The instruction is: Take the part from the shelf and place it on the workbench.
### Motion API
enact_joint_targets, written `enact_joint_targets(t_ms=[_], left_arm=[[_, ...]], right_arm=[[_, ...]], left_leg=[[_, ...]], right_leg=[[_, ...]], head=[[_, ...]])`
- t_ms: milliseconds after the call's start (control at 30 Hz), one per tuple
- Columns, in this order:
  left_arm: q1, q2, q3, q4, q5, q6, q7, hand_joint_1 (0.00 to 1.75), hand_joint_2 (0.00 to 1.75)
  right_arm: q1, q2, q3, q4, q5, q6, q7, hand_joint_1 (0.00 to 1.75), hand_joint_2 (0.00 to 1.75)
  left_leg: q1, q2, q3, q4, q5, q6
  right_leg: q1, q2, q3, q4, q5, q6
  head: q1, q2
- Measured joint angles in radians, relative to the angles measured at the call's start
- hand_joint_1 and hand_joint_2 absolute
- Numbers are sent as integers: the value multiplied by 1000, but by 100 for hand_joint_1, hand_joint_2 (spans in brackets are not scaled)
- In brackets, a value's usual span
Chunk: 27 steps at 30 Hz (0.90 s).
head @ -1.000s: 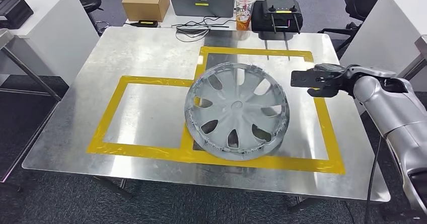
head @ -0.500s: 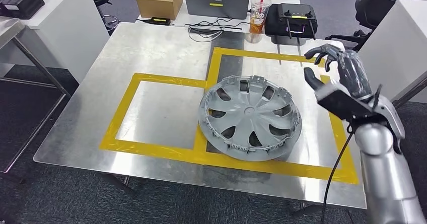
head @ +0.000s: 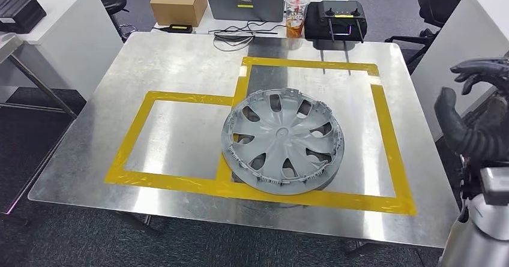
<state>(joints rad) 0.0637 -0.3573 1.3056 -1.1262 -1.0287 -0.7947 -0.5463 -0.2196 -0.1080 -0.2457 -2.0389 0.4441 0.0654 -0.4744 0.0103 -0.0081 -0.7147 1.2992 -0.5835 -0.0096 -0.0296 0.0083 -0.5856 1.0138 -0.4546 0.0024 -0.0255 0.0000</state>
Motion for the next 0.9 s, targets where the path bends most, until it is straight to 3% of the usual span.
enact_joint_targets(t_ms=[33,67,133,167,300,367,433,467,500,533,600,667,800,833,900], left_arm=[[1,0,1,-1,10,5,7,0,131],[3,0,1,-4,28,10,16,0,131],[11,1,0,-10,83,25,40,0,131],[19,1,-4,-14,122,39,60,0,175],[94,-1,-102,-59,409,153,222,0,0],[146,-3,-191,-98,550,193,284,0,0],[192,-3,-269,-129,621,196,303,0,0],[209,-4,-300,-140,633,193,303,0,0],[223,-5,-324,-149,639,191,301,0,0],[235,-6,-344,-157,644,191,301,0,0],[255,-7,-378,-173,660,201,306,0,0],[274,-8,-405,-188,675,217,315,0,0],[301,-8,-441,-211,691,235,322,0,0],[305,-8,-446,-214,692,237,322,0,0],[309,-9,-454,-216,692,241,322,0,0]], right_arm=[[16,13,-14,-30,-63,13,-36,120,131],[35,29,-28,-67,-120,31,-69,80,87],[78,61,-50,-141,-185,75,-117,0,0],[100,76,-56,-171,-195,94,-134,0,0],[161,116,-58,-251,-192,137,-167,0,0],[181,123,-57,-271,-193,139,-169,0,0],[209,128,-55,-281,-193,139,-167,0,0],[224,130,-54,-284,-193,138,-166,0,0],[238,132,-54,-285,-192,137,-165,0,0],[250,133,-53,-288,-192,135,-165,0,0],[272,136,-53,-294,-191,130,-166,0,0],[293,138,-54,-302,-192,121,-173,0,0],[331,145,-61,-312,-193,108,-182,0,0],[338,148,-63,-315,-193,105,-182,0,0],[352,155,-71,-321,-193,98,-180,0,0]], left_leg=[[0,1,25,-50,30,3],[-1,1,63,-127,67,9],[-5,1,127,-252,109,19],[-8,2,141,-280,113,23],[-9,8,156,-304,120,40],[-5,9,167,-320,130,50],[-8,8,167,-322,132,53],[-10,8,167,-321,132,53],[-12,7,167,-321,131,54],[-13,7,169,-320,131,53],[-15,7,169,-313,130,50],[-20,7,164,-303,126,44],[-19,6,155,-288,117,30],[-17,6,146,-264,94,24],[-10,7,109,-157,14,10]], right_leg=[[1,0,1,0,0,0],[1,0,3,0,-1,1],[5,1,5,0,-3,4],[7,2,5,-1,-4,6],[7,3,2,6,-13,23],[9,2,-36,92,-59,16],[10,2,-97,230,-117,8],[10,2,-117,274,-131,10],[10,1,-117,279,-129,15],[10,1,-97,241,-111,22],[11,-2,-21,93,-57,33],[13,-5,26,-1,-22,27],[10,-5,26,-14,-6,6],[7,-6,24,-15,-2,0],[5,-8,14,-16,6,-8]], head=[[0,0],[0,0],[0,0],[0,0],[2,0],[4,0],[6,0],[6,0],[6,0],[6,0],[7,0],[6,0],[6,0],[3,0],[-1,0]])
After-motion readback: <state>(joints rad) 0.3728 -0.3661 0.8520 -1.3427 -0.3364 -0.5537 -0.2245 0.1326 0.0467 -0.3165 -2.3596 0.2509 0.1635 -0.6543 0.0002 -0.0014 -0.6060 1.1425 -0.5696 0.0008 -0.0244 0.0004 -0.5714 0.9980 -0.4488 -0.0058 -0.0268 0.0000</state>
